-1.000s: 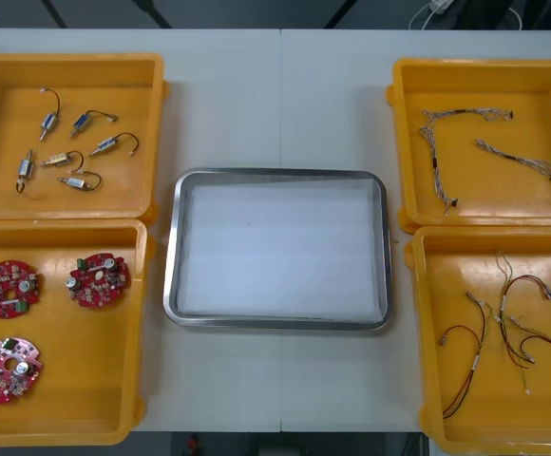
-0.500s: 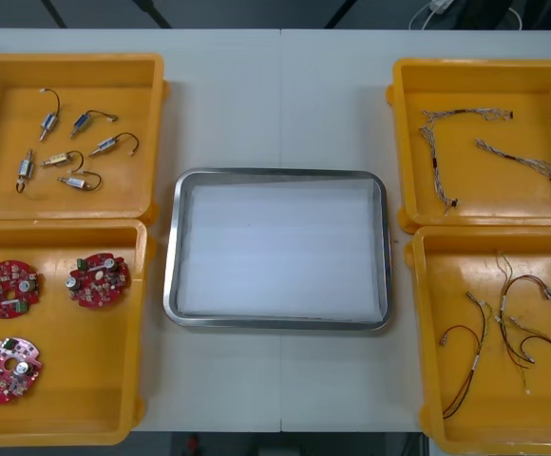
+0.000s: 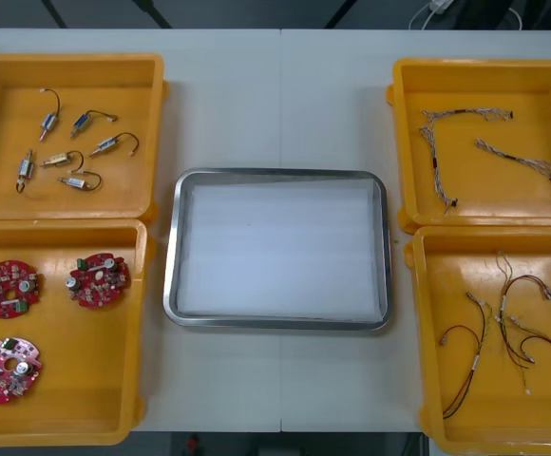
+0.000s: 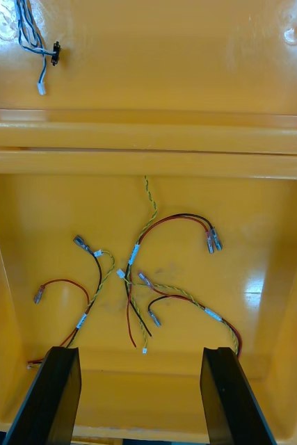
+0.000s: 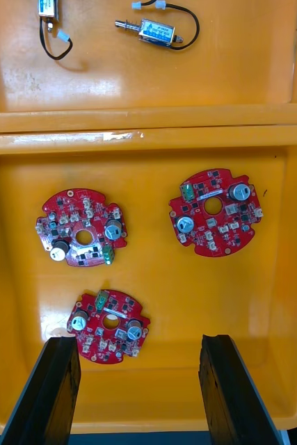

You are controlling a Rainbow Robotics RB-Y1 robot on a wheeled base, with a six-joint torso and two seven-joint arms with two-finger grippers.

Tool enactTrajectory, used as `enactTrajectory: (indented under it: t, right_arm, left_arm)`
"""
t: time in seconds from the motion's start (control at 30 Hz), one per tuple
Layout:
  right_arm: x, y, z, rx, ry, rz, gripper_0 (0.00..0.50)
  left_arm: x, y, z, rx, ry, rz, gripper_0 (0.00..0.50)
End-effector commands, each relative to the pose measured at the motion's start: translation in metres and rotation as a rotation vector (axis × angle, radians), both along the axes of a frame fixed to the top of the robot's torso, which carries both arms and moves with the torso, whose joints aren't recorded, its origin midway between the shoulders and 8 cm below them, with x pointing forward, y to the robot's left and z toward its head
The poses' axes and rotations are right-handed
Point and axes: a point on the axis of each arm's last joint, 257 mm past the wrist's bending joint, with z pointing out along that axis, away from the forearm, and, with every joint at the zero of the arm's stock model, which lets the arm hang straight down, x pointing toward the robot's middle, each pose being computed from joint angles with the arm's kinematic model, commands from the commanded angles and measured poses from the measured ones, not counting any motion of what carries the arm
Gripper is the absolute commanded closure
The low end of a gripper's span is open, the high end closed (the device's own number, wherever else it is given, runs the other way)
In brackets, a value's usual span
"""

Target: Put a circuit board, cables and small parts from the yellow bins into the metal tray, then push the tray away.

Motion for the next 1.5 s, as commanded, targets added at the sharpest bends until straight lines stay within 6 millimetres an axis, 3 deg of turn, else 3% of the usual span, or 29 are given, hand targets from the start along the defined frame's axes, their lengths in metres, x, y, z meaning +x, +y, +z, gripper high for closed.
enactTrajectory:
  t: [0.03, 0.17, 0.2, 0.23, 0.4, 0.77, 1.17, 1.5]
  right_arm:
    - [-0.001, -0.001, 0.006, 0.005, -0.022, -0.023, 0.0]
    - [-0.001, -0.001, 0.006, 0.005, -0.022, -0.023, 0.0]
    - [-0.014, 0.001, -0.018, 0.022, 0.046, -0.03, 0.0]
    - [-0.014, 0.001, -0.019, 0.021, 0.048, -0.03, 0.0]
    - [-0.021, -0.006, -0.021, 0.016, 0.054, -0.026, 0.0]
    - [-0.04, -0.029, -0.033, -0.072, 0.052, 0.201, 0.0]
    - [-0.055, -0.04, -0.068, -0.2, 0.001, 0.494, 0.0]
    - [-0.063, -0.056, -0.09, -0.324, -0.021, 0.73, 0.0]
  left_arm:
    - [-0.004, -0.008, -0.005, 0.02, 0.005, -0.062, 0.0]
    - [-0.004, -0.008, -0.005, 0.02, 0.005, -0.062, 0.0]
    - [-0.004, -0.008, -0.005, 0.02, 0.005, -0.062, 0.0]
    - [-0.011, -0.012, -0.016, 0.008, 0.037, -0.07, 0.0]
    - [-0.01, -0.011, -0.01, 0.03, 0.022, -0.08, 0.0]
    - [-0.001, -0.006, -0.004, 0.011, -0.004, -0.061, 0.0]
    - [0.013, 0.022, -0.018, 0.048, 0.006, 0.013, 0.0]
    - [0.029, 0.028, -0.035, 0.04, -0.004, 0.037, 0.0]
